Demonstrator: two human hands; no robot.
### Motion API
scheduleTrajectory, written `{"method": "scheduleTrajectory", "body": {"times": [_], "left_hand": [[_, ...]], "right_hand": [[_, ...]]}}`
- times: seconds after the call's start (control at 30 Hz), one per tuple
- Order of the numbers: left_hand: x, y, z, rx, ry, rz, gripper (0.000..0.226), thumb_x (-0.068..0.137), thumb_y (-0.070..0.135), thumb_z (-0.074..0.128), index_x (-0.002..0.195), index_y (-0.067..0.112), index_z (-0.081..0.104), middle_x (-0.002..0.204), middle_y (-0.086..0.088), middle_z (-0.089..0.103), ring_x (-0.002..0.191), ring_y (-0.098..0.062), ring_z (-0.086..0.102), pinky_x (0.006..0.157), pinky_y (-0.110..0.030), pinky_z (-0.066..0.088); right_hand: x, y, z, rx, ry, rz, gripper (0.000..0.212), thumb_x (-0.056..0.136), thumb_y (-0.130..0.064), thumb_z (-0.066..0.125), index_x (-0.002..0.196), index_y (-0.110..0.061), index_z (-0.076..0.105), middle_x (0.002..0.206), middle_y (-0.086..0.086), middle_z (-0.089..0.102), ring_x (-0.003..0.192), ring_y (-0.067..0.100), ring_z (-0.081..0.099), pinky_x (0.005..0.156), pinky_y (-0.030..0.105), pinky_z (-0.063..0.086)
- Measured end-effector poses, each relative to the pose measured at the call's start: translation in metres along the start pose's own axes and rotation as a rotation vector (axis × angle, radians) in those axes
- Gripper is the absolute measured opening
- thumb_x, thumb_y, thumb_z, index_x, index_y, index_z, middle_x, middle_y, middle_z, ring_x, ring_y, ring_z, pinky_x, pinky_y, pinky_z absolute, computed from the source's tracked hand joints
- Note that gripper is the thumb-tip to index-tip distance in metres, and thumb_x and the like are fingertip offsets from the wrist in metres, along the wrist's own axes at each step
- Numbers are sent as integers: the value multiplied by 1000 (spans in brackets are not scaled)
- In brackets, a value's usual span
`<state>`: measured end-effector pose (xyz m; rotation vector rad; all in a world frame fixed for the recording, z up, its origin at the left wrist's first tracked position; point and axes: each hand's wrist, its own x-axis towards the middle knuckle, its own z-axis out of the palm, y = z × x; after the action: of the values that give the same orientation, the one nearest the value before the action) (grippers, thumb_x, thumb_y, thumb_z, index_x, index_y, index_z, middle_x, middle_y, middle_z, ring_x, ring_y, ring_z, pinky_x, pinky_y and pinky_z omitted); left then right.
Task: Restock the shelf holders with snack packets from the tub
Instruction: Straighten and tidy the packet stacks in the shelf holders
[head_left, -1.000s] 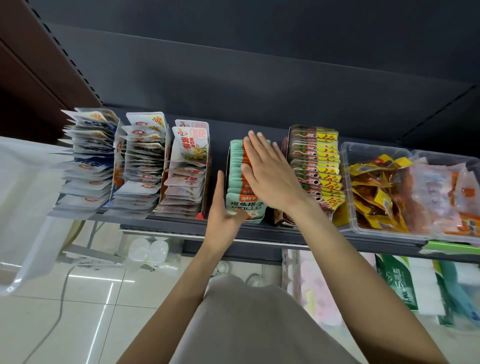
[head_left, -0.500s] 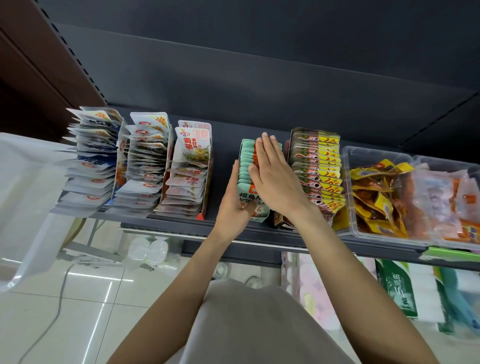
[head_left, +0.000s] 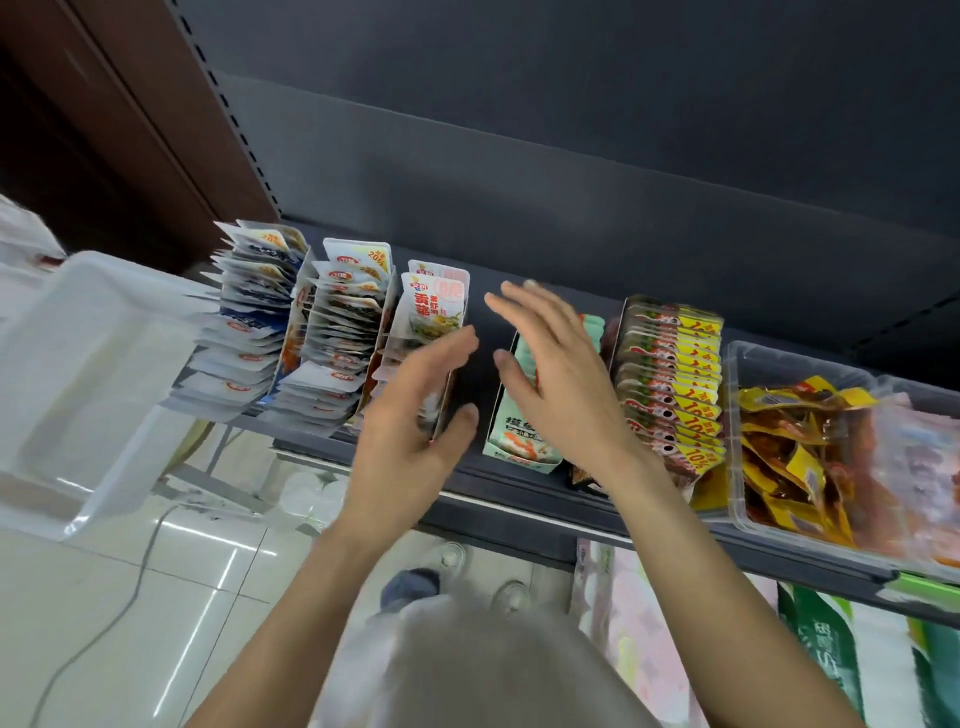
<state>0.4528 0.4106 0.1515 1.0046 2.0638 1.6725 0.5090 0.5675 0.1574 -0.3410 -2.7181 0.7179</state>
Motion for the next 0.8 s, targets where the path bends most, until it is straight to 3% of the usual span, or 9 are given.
{"method": "scheduleTrajectory", "body": {"times": [0.1,0.2,0.3,0.37,0.5,0.67,0.8], "left_hand": [[9,-5,-53,482,74,187,34,88,20,57,121,16,60,114,12,63,106,-8,60,92,-29,49],[30,-26,-86,816,-56,315,32,86,32,62,111,13,67,101,2,69,94,-19,64,88,-37,48],[57,-51,-99,1006,-227,405,44,75,37,74,111,15,67,102,-3,68,100,-25,62,91,-39,44],[70,-60,-99,1112,-344,437,60,67,47,78,116,15,64,108,-3,65,105,-26,58,93,-41,41],[90,-70,-89,1365,-574,477,79,68,75,55,123,18,50,116,1,57,110,-23,46,98,-40,26],[113,-68,-85,1307,-537,795,45,73,55,56,98,18,65,90,4,68,91,-19,57,83,-36,36],[118,-71,-87,1239,-520,892,21,70,40,66,75,20,71,65,7,67,70,-15,60,74,-29,41]], "right_hand": [[8,-14,11,57,-14,-50,47,93,-14,56,139,-13,46,144,3,45,132,19,40,107,30,33],[33,-16,29,-45,-87,-30,66,92,-20,60,149,-15,28,153,5,28,141,22,25,113,31,21],[68,-10,46,-147,-199,101,80,92,-21,59,152,-13,7,159,8,12,146,24,8,117,37,11],[84,-7,51,-169,-265,171,78,94,-24,56,152,-13,5,157,9,18,145,25,13,117,38,17],[85,-6,49,-225,-433,151,68,96,-29,49,152,-19,13,151,6,29,138,23,28,111,40,25],[66,-13,47,-194,-507,190,75,93,-25,54,153,-19,9,157,5,21,143,19,21,119,35,10],[58,-19,53,-176,-583,242,90,88,-45,60,153,-19,3,157,5,22,143,18,21,118,33,12]]}}
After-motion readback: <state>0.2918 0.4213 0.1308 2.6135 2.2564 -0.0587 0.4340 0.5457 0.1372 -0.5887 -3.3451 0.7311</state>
